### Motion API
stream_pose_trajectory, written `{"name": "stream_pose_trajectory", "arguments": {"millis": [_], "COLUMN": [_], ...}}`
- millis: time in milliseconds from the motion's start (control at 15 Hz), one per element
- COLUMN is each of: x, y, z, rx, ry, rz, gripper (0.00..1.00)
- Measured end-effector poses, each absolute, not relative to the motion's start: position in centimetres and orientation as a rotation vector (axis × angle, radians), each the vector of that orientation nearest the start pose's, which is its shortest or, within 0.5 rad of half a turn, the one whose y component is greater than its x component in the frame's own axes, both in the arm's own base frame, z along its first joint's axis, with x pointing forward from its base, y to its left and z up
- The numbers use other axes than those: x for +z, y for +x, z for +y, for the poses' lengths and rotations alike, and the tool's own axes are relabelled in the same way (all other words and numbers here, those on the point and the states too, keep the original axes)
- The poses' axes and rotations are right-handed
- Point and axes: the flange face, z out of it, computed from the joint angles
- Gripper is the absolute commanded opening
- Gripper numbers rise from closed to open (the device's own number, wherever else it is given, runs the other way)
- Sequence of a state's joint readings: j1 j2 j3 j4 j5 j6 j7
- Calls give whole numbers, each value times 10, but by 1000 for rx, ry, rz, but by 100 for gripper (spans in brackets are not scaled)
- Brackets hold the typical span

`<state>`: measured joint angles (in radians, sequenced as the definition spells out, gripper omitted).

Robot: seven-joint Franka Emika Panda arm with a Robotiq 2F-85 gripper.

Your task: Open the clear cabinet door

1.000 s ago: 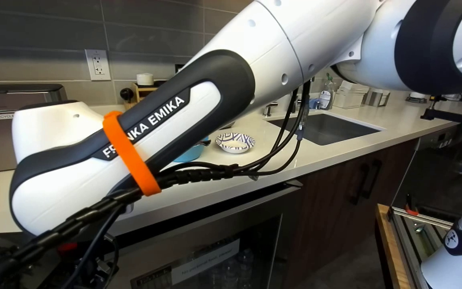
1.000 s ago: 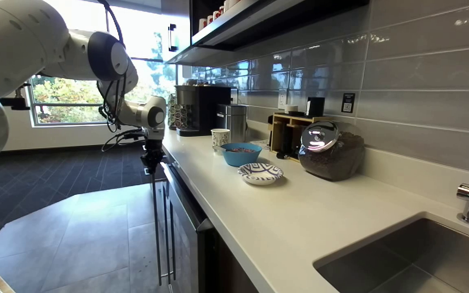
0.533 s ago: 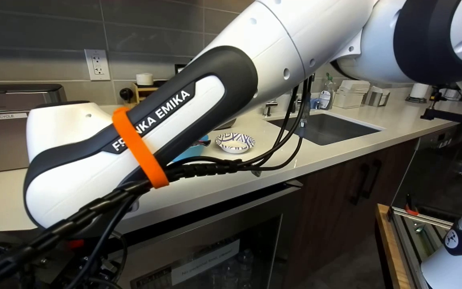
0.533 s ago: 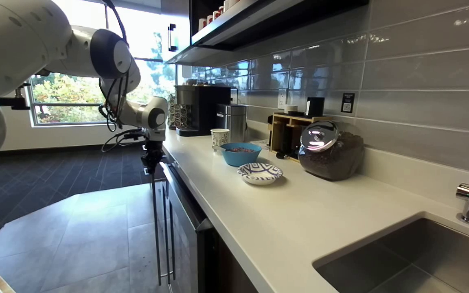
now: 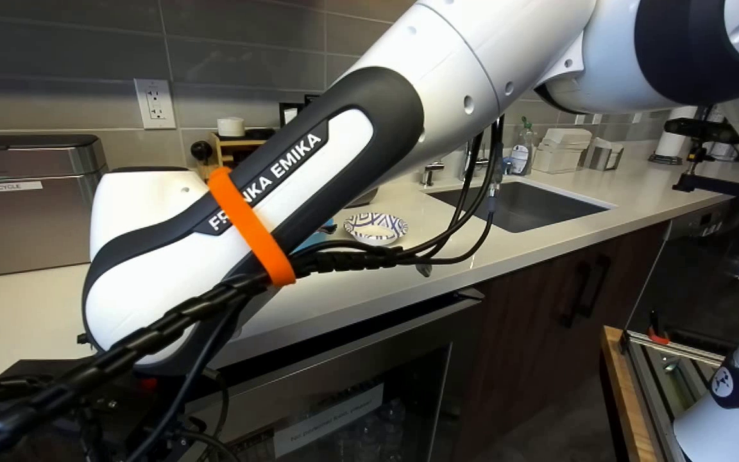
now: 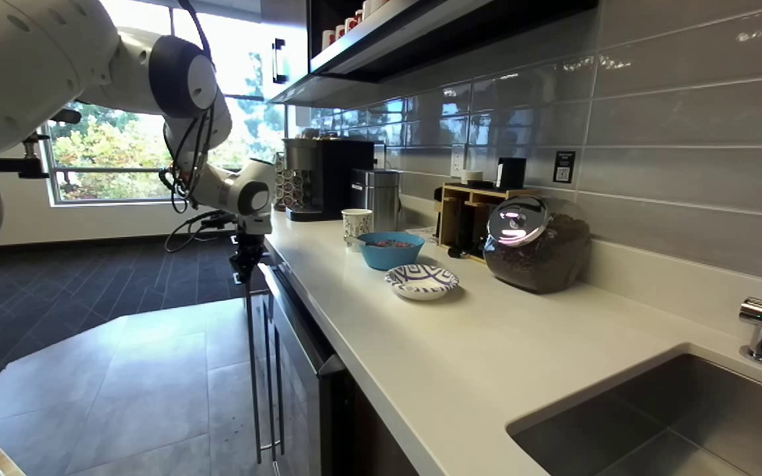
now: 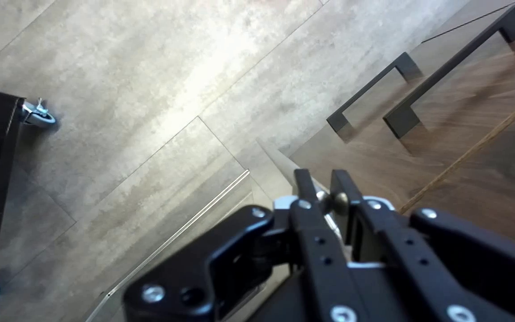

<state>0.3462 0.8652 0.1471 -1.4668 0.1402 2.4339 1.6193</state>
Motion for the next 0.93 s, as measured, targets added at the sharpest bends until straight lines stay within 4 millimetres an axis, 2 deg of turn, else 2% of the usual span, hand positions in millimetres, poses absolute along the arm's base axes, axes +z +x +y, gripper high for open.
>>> {"name": "stream_pose_trajectory", "arguments": {"millis": [933], "x": [164], "y": [624], "z": [300], "rx": [189], "ry": [-2266], "rz": [1446], "gripper": [4]}}
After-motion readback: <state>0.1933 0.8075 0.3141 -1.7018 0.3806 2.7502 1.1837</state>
